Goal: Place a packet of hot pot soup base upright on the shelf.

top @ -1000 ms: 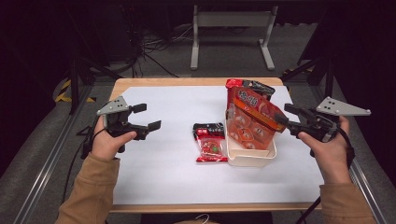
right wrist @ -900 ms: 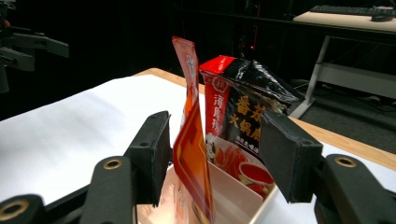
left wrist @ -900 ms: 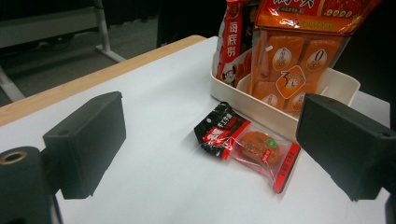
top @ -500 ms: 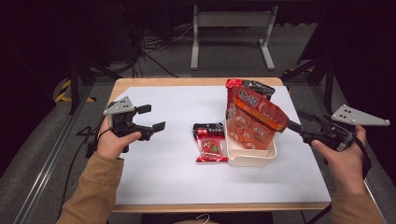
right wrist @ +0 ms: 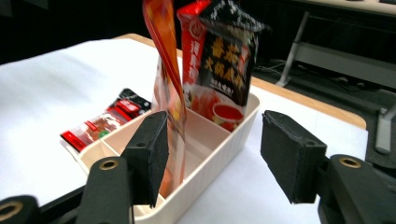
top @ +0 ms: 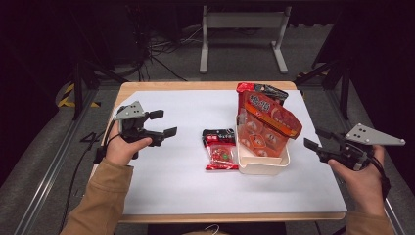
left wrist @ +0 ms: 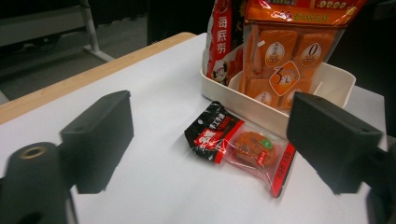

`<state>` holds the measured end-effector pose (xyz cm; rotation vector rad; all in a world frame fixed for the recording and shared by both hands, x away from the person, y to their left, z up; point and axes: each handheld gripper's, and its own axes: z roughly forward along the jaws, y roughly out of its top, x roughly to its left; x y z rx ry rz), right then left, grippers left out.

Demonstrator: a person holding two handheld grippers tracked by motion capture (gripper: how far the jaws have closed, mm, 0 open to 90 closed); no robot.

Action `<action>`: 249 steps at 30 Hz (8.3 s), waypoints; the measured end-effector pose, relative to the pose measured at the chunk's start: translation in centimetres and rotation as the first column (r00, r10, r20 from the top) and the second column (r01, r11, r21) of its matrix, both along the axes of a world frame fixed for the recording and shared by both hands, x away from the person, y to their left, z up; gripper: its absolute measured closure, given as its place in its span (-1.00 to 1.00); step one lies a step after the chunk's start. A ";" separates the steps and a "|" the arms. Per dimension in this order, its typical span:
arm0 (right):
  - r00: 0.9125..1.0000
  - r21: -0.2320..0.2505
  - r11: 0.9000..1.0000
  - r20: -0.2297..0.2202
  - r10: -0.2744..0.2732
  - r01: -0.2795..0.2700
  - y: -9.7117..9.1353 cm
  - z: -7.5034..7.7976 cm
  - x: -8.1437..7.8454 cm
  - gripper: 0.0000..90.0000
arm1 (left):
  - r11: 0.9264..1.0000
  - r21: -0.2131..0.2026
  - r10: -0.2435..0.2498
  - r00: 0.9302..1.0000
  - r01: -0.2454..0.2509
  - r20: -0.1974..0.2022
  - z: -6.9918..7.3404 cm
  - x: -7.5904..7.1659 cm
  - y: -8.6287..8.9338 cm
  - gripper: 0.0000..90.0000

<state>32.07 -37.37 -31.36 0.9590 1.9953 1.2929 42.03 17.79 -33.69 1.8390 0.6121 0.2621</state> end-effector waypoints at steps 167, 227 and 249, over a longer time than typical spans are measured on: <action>0.990 0.047 0.999 -0.134 0.030 -0.024 -1.1 -5.0 2.3 -0.08 | 0.934 -0.016 -0.358 0.933 0.358 -0.016 3.3 -0.7 -7.3 1.00; 0.980 -0.023 0.999 -0.193 -0.046 0.042 -2.5 -6.6 3.1 -0.11 | 0.883 0.038 -0.469 0.879 0.468 0.080 7.1 -0.7 -18.0 1.00; 0.986 0.001 0.998 -0.156 -0.057 0.058 -2.9 -6.2 2.8 -0.10 | 0.873 0.011 -0.487 0.869 0.488 0.091 5.0 -0.8 -21.2 1.00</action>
